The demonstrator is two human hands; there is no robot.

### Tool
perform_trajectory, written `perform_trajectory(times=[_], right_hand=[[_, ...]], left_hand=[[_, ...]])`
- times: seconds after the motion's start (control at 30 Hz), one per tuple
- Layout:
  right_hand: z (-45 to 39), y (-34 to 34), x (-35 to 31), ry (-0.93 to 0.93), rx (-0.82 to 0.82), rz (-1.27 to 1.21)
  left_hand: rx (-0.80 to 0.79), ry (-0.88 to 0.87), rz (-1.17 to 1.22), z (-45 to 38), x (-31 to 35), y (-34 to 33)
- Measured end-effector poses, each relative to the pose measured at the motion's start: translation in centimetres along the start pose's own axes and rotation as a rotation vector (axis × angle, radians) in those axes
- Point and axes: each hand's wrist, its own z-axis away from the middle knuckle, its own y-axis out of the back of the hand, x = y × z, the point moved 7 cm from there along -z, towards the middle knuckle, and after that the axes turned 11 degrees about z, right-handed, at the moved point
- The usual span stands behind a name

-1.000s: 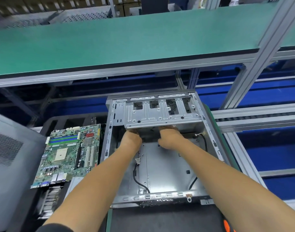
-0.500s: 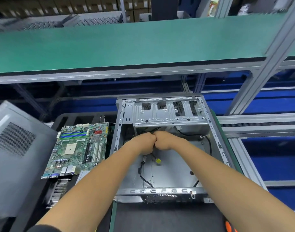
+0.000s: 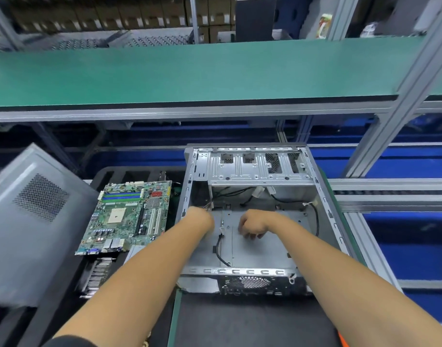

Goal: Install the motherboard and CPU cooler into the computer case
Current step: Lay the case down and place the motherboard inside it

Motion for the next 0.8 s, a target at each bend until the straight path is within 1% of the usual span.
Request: perform_trajectory(times=[0.03, 0.17, 0.3, 0.37, 0.43, 0.57, 0.7, 0.8], right_hand=[[0.0, 0.3, 0.7, -0.024, 0.028, 0.001], [-0.2, 1.9, 2.5, -0.097, 0.197, -0.079], [-0.7, 3.0, 3.6, -0.114, 0.276, -0.201], [-1.0, 3.2, 4.2, -0.126, 0.299, -0.291], [-1.3, 3.2, 4.3, -0.126, 0.3, -0.384], [-2.2, 3.7, 3.6, -0.091, 0.302, -0.442], [-3.4, 3.7, 2.2, -0.043, 0.235, -0.24], [-4.1, 3.7, 0.8, 0.007, 0.252, -0.099]], left_hand=[[-0.019, -0.001, 0.062, 0.0, -0.2, -0.1], [0.066, -0.021, 0.448, -0.9, 0.2, 1.5], [0.051, 0.057, 0.597, -2.0, -0.5, 1.2], [0.043, 0.111, 0.596, -2.5, -1.2, 0.6], [-0.005, 0.125, 0.577, -2.7, -1.3, 0.3], [-0.028, 0.06, 0.543, -3.1, -0.1, 0.9], [-0.022, 0.013, 0.462, -3.3, 0.9, 0.6], [-0.021, -0.041, 0.469, -3.0, 1.4, 0.6]])
